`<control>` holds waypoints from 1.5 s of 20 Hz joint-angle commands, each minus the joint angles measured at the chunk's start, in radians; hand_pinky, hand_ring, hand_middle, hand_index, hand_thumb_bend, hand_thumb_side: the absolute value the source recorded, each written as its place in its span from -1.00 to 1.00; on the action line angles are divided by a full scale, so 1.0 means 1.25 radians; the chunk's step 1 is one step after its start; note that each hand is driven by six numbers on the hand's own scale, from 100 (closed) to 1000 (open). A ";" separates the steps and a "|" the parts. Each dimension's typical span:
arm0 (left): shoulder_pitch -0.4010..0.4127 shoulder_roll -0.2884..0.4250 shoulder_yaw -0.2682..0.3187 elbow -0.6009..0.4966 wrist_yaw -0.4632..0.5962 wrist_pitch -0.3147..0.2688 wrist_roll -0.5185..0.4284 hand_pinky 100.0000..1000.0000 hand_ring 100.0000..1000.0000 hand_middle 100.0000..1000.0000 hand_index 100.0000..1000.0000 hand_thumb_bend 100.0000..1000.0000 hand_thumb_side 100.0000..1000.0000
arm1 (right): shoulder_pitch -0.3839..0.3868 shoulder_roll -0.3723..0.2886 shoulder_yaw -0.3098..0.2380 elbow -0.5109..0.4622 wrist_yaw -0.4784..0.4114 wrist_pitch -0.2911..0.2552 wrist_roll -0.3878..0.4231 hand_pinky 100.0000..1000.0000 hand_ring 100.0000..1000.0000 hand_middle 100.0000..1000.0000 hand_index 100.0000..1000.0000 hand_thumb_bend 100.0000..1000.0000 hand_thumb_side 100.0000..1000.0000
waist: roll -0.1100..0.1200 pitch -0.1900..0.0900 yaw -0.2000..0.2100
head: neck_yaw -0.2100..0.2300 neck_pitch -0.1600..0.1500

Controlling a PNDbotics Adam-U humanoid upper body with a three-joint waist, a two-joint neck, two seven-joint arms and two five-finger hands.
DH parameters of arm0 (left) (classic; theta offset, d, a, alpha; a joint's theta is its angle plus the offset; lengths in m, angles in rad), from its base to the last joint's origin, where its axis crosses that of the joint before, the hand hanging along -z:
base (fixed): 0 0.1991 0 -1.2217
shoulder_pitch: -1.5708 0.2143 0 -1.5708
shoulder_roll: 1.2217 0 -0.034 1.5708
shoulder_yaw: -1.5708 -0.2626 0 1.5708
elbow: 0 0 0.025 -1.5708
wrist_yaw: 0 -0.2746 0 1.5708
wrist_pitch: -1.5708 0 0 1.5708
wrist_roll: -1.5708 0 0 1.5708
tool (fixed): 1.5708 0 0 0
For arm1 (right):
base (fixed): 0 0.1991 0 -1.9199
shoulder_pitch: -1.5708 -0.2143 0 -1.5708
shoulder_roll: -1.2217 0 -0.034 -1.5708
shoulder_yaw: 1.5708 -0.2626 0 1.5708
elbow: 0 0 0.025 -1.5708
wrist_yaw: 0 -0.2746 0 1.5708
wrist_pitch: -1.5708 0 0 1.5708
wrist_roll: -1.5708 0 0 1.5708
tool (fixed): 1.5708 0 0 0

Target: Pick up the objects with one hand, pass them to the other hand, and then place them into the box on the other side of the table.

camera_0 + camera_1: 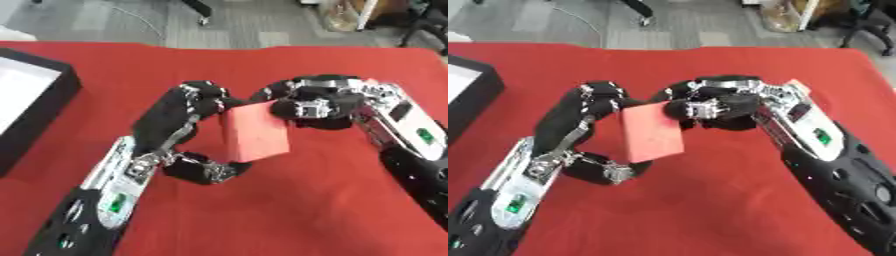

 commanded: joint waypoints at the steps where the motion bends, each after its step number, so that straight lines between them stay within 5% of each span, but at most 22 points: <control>1: -0.013 0.003 0.010 -0.014 0.004 -0.005 0.035 -0.05 -0.29 -0.27 0.09 -1.00 -0.34 | -0.006 -0.010 -0.010 -0.004 -0.026 -0.004 -0.015 0.29 0.62 0.43 0.41 -1.00 0.34 | -0.001 -0.003 -0.002 | 0.003 -0.003; 4: -0.014 0.007 0.013 -0.023 -0.008 -0.012 0.056 -0.02 -0.26 -0.26 0.10 -1.00 -0.35 | -0.006 -0.005 -0.023 0.012 -0.070 -0.007 -0.078 0.36 0.78 0.74 0.65 -1.00 0.46 | 0.001 -0.003 -0.005 | 0.006 -0.004; 8: -0.012 0.011 0.018 -0.036 -0.032 -0.016 0.083 0.01 -0.25 -0.24 0.10 -1.00 -0.36 | -0.007 -0.003 -0.037 0.028 -0.119 0.003 -0.203 0.39 0.88 0.89 0.72 -1.00 0.50 | 0.005 -0.003 -0.012 | 0.010 -0.003; 19: 0.006 0.040 0.041 -0.045 -0.103 -0.009 0.125 0.06 -0.22 -0.22 0.14 -1.00 -0.34 | 0.005 -0.010 -0.094 0.001 -0.212 -0.023 -0.580 0.36 0.79 0.84 0.67 -1.00 0.40 | 0.022 -0.013 -0.029 | 0.037 -0.001; 24: 0.050 0.094 0.102 -0.040 -0.111 0.045 0.140 0.04 -0.22 -0.21 0.15 -1.00 -0.33 | 0.056 -0.022 -0.149 -0.091 -0.171 -0.098 -0.614 0.38 0.78 0.82 0.67 -1.00 0.20 | 0.034 -0.026 -0.047 | 0.068 -0.004; 30: 0.134 0.191 0.214 -0.070 -0.083 0.166 0.133 0.02 -0.22 -0.21 0.16 -1.00 -0.30 | 0.133 -0.055 -0.250 -0.105 -0.091 -0.223 -0.616 0.40 0.76 0.77 0.66 -1.00 0.02 | 0.052 -0.045 -0.078 | 0.107 -0.010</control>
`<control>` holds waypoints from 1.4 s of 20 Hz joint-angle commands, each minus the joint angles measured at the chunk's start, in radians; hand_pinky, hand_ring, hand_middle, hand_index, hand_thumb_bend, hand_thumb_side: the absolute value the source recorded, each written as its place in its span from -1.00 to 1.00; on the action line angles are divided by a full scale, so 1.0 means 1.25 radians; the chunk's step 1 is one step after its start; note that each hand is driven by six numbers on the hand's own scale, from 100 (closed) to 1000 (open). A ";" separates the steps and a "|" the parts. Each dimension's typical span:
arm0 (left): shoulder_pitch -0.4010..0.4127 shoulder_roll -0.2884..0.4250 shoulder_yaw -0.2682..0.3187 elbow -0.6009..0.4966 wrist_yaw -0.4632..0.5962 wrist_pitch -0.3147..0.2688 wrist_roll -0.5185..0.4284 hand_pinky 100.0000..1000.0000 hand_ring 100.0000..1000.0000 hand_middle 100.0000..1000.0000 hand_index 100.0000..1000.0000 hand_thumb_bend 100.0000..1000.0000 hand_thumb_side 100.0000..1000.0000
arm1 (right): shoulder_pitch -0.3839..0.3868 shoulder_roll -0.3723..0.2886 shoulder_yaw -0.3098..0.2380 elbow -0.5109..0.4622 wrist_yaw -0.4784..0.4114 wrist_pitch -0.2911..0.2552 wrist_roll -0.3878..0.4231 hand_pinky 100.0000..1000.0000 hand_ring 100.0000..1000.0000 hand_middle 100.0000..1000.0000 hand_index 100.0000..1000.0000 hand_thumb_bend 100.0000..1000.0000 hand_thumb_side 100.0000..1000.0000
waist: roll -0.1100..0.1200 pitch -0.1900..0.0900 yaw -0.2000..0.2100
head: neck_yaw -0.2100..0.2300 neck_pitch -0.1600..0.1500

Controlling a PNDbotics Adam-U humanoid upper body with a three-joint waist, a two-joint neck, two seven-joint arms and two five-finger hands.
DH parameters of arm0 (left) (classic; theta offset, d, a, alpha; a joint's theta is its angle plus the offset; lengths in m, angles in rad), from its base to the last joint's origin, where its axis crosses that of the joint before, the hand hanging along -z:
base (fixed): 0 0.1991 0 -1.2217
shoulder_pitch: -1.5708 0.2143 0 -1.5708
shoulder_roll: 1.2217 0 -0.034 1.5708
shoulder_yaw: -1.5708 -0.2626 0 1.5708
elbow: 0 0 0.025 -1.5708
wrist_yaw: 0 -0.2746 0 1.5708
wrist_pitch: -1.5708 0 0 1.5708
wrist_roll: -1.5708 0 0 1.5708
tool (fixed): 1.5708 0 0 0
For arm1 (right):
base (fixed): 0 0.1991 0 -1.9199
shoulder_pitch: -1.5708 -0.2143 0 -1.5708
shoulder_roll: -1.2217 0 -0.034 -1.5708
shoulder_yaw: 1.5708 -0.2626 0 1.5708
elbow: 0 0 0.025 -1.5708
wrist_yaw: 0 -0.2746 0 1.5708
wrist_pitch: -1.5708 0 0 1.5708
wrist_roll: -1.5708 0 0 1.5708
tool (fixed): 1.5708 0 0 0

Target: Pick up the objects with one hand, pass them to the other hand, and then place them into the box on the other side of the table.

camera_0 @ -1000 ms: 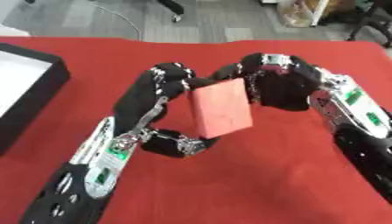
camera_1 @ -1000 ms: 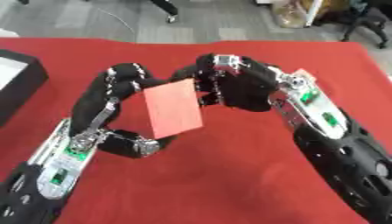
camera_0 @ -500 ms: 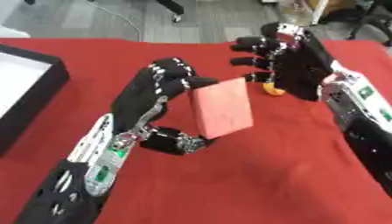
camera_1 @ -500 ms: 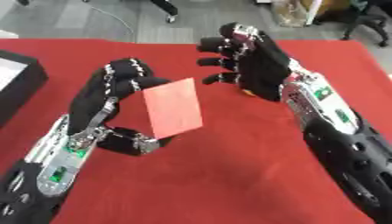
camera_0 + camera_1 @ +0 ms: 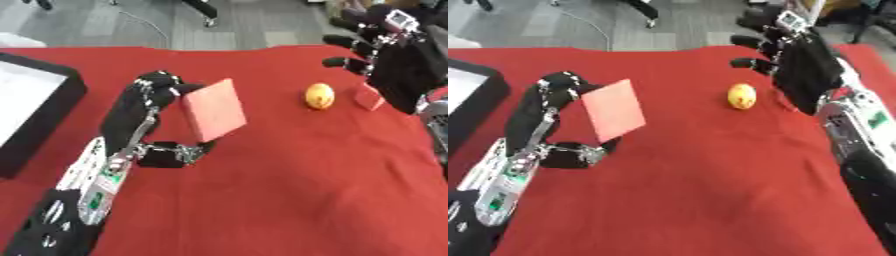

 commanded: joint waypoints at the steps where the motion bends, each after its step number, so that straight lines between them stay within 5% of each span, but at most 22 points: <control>1: 0.016 0.066 0.062 -0.046 0.024 0.062 -0.023 0.04 -0.20 -0.19 0.19 -1.00 -0.27 | 0.011 -0.040 -0.052 -0.018 0.031 -0.056 -0.006 0.40 0.75 0.77 0.66 -1.00 0.00 | 0.016 -0.030 -0.006 | 0.023 -0.010; 9: 0.105 0.266 0.228 -0.105 0.079 0.321 -0.239 0.13 -0.08 -0.05 0.34 -0.57 -0.09 | 0.040 -0.048 -0.068 -0.018 0.102 -0.109 0.027 0.40 0.74 0.74 0.67 -1.00 -0.02 | 0.044 -0.043 -0.023 | 0.127 -0.017; 13: 0.117 0.345 0.288 -0.013 0.108 0.421 -0.335 0.15 -0.04 -0.02 0.37 -0.52 -0.06 | 0.051 -0.039 -0.066 -0.018 0.133 -0.110 0.042 0.40 0.74 0.74 0.67 -1.00 -0.02 | 0.049 -0.046 -0.029 | 0.184 -0.021; 16: 0.103 0.380 0.315 0.099 0.110 0.477 -0.341 0.13 -0.05 -0.04 0.34 -0.57 -0.13 | 0.056 -0.032 -0.065 -0.018 0.145 -0.106 0.051 0.40 0.74 0.74 0.67 -1.00 -0.02 | 0.049 -0.045 -0.032 | 0.208 -0.025; 17: 0.098 0.385 0.316 0.122 0.112 0.481 -0.334 0.13 -0.05 -0.04 0.34 -0.57 -0.13 | 0.056 -0.031 -0.065 -0.018 0.147 -0.106 0.052 0.40 0.74 0.74 0.67 -1.00 -0.02 | 0.049 -0.045 -0.033 | 0.211 -0.025; 18: 0.093 0.394 0.315 0.172 0.117 0.493 -0.346 0.25 0.10 0.17 0.58 -0.23 0.13 | 0.058 -0.027 -0.065 -0.018 0.149 -0.105 0.054 0.40 0.74 0.74 0.66 -1.00 -0.02 | 0.048 -0.044 -0.036 | 0.215 -0.027; 22: 0.050 0.420 0.307 0.326 0.140 0.470 -0.388 0.37 0.33 0.50 0.80 0.42 0.50 | 0.060 -0.015 -0.064 -0.018 0.158 -0.103 0.064 0.40 0.73 0.74 0.66 -1.00 -0.02 | 0.042 -0.040 -0.045 | 0.224 -0.032; 26: 0.041 0.421 0.309 0.316 0.152 0.427 -0.369 0.39 0.37 0.60 0.87 0.64 0.67 | 0.063 -0.008 -0.065 -0.018 0.167 -0.106 0.073 0.39 0.73 0.72 0.67 -1.00 -0.02 | 0.038 -0.036 -0.049 | 0.223 -0.031; 28: 0.045 0.414 0.316 0.265 0.156 0.411 -0.351 0.33 0.32 0.56 0.85 0.55 0.60 | 0.065 -0.008 -0.066 -0.018 0.175 -0.115 0.083 0.40 0.73 0.73 0.67 -1.00 -0.05 | 0.036 -0.035 -0.048 | 0.216 -0.028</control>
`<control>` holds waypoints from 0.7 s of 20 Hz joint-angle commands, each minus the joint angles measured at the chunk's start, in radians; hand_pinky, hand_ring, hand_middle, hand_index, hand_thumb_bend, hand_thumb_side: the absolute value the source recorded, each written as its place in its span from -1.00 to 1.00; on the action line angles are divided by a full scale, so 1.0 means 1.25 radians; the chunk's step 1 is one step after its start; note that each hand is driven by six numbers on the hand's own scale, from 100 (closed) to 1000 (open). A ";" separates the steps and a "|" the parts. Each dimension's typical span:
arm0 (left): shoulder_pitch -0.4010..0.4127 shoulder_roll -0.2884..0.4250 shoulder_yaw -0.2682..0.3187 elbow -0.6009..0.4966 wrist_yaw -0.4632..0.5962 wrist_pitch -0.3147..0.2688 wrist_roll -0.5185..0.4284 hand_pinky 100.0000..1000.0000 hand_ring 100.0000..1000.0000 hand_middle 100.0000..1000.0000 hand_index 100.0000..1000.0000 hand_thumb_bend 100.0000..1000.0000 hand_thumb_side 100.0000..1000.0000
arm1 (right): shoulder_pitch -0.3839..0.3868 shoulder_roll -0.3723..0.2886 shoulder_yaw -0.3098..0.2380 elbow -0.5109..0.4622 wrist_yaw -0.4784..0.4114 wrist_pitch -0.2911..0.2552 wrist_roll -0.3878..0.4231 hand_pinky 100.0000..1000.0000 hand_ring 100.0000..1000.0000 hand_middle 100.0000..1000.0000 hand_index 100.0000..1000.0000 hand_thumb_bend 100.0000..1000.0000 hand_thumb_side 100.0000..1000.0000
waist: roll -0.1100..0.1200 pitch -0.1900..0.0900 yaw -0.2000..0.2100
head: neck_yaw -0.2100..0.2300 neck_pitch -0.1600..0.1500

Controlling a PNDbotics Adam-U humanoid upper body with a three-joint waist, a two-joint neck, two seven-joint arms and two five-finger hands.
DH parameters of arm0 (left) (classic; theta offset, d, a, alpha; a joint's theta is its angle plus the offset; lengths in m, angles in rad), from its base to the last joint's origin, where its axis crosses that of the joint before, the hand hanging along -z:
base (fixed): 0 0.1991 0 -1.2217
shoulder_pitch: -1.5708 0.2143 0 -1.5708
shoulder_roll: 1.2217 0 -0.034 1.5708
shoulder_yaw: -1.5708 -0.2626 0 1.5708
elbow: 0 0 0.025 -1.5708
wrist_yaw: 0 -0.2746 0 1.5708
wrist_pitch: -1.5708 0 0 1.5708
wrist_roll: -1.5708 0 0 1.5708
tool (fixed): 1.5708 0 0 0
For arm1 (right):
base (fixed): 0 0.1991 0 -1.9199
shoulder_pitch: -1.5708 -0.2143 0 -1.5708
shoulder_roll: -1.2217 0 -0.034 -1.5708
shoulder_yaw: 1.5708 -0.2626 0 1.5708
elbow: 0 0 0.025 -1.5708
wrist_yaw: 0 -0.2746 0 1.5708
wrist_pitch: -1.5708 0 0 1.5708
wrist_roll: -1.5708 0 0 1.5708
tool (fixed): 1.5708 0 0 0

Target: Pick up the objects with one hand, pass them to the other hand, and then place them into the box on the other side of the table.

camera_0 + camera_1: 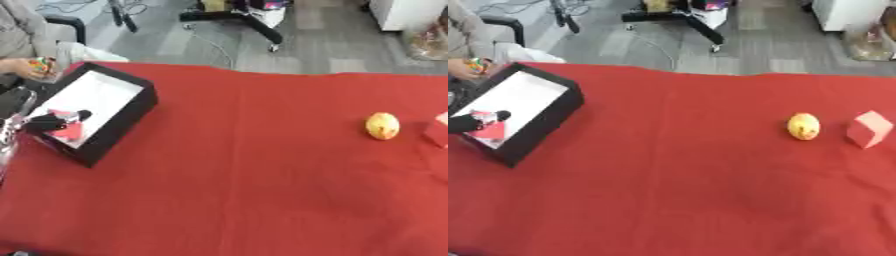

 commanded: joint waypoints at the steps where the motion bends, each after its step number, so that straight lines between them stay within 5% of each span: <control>1: -0.006 0.024 0.021 -0.083 0.013 -0.026 0.030 0.29 0.28 0.52 0.84 0.46 0.51 | -0.003 -0.015 -0.011 -0.016 0.018 -0.015 0.016 0.40 0.73 0.73 0.68 -1.00 -0.06 | -0.004 -0.011 0.001 | -0.009 -0.005; 8: 0.030 -0.051 -0.025 -0.324 0.095 -0.112 0.073 0.21 0.19 0.44 0.79 0.21 0.35 | 0.015 -0.069 -0.033 -0.016 0.104 -0.056 0.015 0.43 0.80 0.83 0.71 -1.00 -0.16 | -0.011 -0.009 0.014 | -0.083 0.007; 14: 0.080 -0.210 -0.033 -0.474 0.158 -0.141 0.071 0.07 0.10 0.35 0.73 0.06 0.29 | 0.038 -0.129 -0.053 0.076 0.215 -0.095 0.008 0.45 0.83 0.87 0.73 -1.00 -0.07 | -0.027 0.001 0.034 | -0.178 0.017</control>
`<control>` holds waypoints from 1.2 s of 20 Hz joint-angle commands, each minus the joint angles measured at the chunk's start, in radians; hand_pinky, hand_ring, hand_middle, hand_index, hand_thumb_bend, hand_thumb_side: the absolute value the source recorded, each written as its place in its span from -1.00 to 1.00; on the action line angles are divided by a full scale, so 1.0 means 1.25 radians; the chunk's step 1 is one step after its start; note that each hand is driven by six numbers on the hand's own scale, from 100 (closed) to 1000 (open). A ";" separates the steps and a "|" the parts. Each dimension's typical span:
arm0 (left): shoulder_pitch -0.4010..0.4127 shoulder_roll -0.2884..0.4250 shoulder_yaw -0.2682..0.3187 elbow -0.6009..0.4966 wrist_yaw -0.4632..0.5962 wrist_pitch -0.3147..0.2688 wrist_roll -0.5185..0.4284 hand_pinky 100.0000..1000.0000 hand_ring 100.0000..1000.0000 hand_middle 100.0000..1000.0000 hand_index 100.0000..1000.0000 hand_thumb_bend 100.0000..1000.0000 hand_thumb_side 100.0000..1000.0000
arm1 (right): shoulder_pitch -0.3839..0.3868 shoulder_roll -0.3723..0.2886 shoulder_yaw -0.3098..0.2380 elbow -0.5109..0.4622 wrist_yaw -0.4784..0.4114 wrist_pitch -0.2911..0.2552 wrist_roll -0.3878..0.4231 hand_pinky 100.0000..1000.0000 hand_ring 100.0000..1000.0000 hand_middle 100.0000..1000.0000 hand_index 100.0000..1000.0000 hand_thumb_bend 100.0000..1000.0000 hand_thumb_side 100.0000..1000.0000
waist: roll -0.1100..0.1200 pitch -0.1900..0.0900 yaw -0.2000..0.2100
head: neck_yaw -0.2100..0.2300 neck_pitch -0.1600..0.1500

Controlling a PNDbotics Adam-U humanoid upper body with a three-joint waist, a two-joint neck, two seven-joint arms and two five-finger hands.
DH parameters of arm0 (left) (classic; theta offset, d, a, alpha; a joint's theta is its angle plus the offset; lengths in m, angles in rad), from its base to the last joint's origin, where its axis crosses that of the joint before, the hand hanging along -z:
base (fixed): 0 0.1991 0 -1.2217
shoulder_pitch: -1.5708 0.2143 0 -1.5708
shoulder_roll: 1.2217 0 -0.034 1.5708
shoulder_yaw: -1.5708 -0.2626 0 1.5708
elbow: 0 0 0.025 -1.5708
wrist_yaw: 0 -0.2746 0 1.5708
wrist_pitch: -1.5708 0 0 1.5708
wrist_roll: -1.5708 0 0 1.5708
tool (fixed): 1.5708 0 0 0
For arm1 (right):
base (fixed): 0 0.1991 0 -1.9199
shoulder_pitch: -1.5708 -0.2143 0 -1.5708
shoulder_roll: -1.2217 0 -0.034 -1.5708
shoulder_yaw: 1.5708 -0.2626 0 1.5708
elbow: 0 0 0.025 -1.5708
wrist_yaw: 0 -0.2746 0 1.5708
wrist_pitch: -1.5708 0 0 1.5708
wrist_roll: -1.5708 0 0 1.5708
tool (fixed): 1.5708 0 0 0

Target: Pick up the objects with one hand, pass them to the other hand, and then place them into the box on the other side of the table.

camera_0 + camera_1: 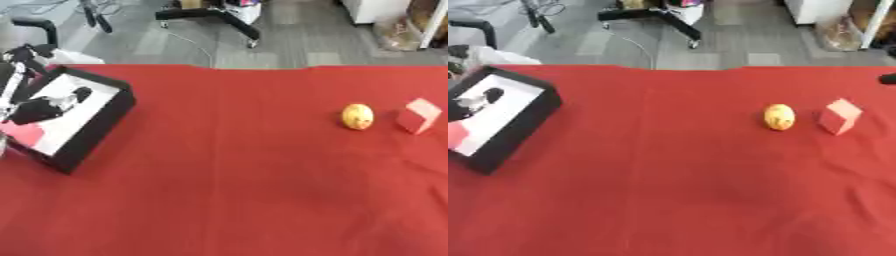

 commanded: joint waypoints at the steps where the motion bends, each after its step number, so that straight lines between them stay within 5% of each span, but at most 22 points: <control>1: 0.017 -0.057 0.011 -0.088 0.038 -0.003 0.007 0.06 0.09 0.34 0.72 0.04 0.29 | 0.005 -0.057 -0.020 0.066 0.034 -0.018 -0.003 0.44 0.83 0.87 0.72 -1.00 -0.03 | -0.008 0.002 0.009 | -0.051 0.008; 5: 0.063 -0.121 0.031 -0.172 0.063 0.021 0.039 0.01 0.06 0.28 0.68 0.03 0.26 | 0.019 -0.101 -0.019 0.184 0.043 -0.031 -0.002 0.45 0.84 0.89 0.73 -1.00 0.02 | -0.006 0.009 0.028 | -0.128 0.007; 11: 0.103 -0.177 0.031 -0.247 0.117 0.019 0.048 -0.03 0.02 0.23 0.67 -0.04 0.25 | 0.024 -0.144 0.017 0.309 0.199 -0.096 -0.004 0.58 1.00 1.00 0.86 -1.00 0.20 | -0.004 0.013 0.051 | -0.193 -0.004; 12: 0.106 -0.183 0.029 -0.253 0.128 0.016 0.048 -0.03 0.02 0.23 0.67 0.04 0.30 | 0.022 -0.149 0.022 0.331 0.234 -0.105 -0.006 0.59 1.00 1.00 0.87 -1.00 0.02 | -0.003 0.013 0.055 | -0.201 -0.006; 13: 0.107 -0.187 0.025 -0.259 0.139 0.012 0.047 -0.03 0.01 0.23 0.67 -0.04 0.26 | 0.019 -0.153 0.027 0.354 0.271 -0.114 -0.009 0.61 1.00 1.00 0.88 -1.00 0.20 | -0.002 0.014 0.059 | -0.209 -0.009; 18: 0.111 -0.192 0.008 -0.279 0.167 -0.003 0.025 -0.03 0.01 0.23 0.67 -0.06 0.27 | 0.005 -0.164 0.046 0.442 0.392 -0.154 -0.024 0.64 1.00 1.00 0.90 -1.00 0.25 | 0.000 0.019 0.072 | -0.232 -0.023; 24: 0.107 -0.197 -0.008 -0.293 0.183 -0.019 -0.001 -0.03 0.00 0.23 0.67 -0.07 0.28 | -0.016 -0.164 0.063 0.485 0.452 -0.187 -0.017 0.66 1.00 1.00 0.90 -1.00 0.29 | 0.005 0.028 0.089 | -0.249 -0.037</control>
